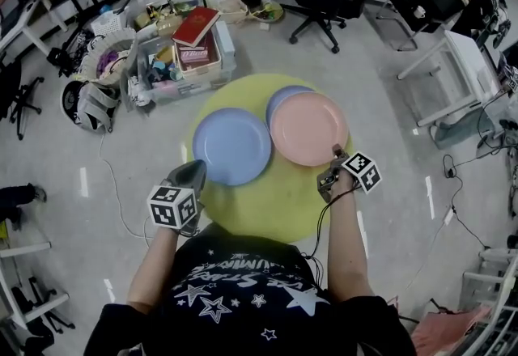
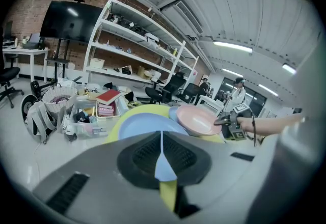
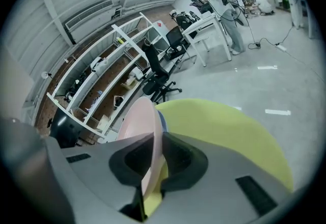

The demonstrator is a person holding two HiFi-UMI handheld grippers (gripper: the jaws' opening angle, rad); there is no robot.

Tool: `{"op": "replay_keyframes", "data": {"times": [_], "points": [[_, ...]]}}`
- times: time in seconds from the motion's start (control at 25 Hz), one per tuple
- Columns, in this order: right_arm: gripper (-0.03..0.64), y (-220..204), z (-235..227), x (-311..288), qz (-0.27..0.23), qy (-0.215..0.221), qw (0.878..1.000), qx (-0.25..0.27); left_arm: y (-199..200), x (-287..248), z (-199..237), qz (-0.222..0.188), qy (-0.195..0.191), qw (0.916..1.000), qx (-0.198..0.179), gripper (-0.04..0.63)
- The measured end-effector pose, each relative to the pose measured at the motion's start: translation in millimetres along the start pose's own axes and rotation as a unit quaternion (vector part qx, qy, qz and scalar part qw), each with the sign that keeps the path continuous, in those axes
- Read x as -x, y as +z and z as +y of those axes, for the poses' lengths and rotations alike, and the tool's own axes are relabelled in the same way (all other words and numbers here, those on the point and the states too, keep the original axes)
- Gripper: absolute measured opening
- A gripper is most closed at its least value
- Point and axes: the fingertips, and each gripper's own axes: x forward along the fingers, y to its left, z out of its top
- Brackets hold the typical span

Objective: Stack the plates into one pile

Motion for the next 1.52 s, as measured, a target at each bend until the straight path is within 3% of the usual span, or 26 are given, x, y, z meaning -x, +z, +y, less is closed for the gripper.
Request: {"op": "replay_keyframes", "data": {"times": [0.2,0.52,0.76,0.92,1.08,1.32,1.52], "points": [[0.041,-3.6,-0.1,-20.6,0.001,-0.019,1.000,-0.020,-0.5,-8.4,14.0,0.011,-0.002,0.9999,0.004,0.025],[0.044,-4.8,8.4,-48.1,0.004,-0.030,1.000,-0.006,0.3,-21.4,20.7,0.023,-0.004,0.9997,0.007,0.025],[0.048,-10.9,8.2,-53.1,0.017,-0.046,0.995,0.082,-3.4,-23.5,17.9,0.029,-0.001,0.9996,0.006,0.023],[0.138,-16.5,17.6,-52.3,0.026,-0.025,0.994,0.105,-4.7,-20.8,16.8,0.028,0.002,0.9996,0.005,0.025],[0.185,-21.6,18.9,-45.0,0.029,-0.016,0.993,0.113,-3.5,-16.6,14.5,0.022,0.003,0.9998,0.002,0.025],[0.186,-24.0,12.8,-16.5,0.016,-0.010,0.991,0.133,-6.4,-8.4,2.4,0.013,0.003,0.9999,0.000,0.025],[0.184,-55.2,22.7,6.2,0.042,0.029,0.988,0.148,-8.3,0.1,-9.0,0.007,0.009,0.9999,0.003,0.025]]}}
